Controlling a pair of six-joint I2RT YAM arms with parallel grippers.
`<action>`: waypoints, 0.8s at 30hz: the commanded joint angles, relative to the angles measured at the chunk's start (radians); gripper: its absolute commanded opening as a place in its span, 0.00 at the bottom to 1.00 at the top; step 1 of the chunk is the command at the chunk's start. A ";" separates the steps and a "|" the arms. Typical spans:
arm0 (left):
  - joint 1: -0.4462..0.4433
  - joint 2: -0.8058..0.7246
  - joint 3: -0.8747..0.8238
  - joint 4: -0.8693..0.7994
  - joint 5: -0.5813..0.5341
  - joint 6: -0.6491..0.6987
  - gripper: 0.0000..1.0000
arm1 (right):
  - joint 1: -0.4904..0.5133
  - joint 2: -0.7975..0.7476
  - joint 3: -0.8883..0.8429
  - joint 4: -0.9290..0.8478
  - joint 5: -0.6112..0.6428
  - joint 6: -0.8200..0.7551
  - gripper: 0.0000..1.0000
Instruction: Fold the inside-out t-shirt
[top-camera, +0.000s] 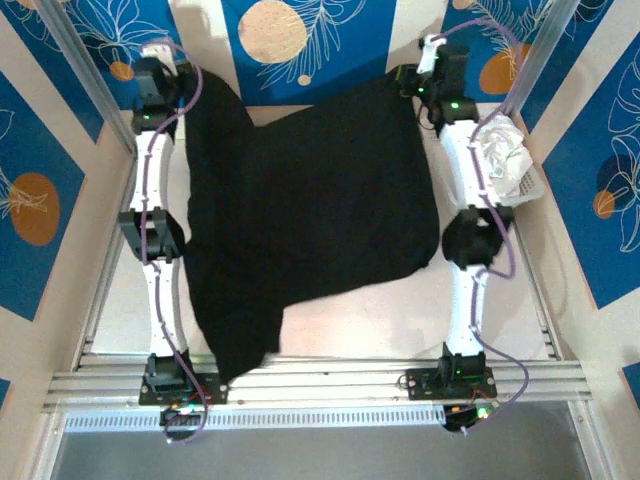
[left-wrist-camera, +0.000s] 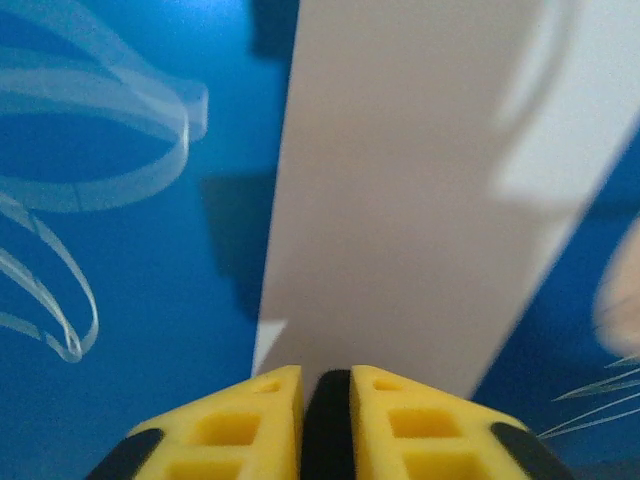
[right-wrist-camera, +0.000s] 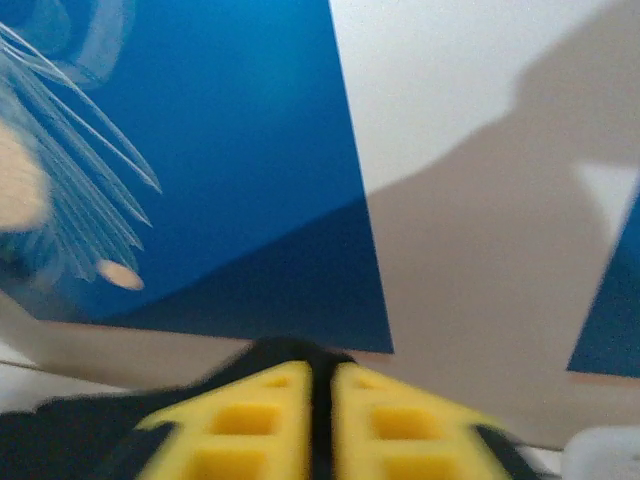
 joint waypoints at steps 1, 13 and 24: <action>-0.005 -0.004 -0.019 0.128 -0.078 0.009 0.38 | -0.011 0.233 0.417 -0.305 0.030 0.005 0.30; -0.079 -0.472 -0.768 0.094 -0.083 -0.150 0.94 | -0.023 -0.414 -0.718 -0.239 0.090 0.013 0.48; -0.452 -0.848 -1.632 0.552 0.136 -0.298 0.90 | -0.015 -0.810 -1.445 -0.336 0.161 0.134 0.51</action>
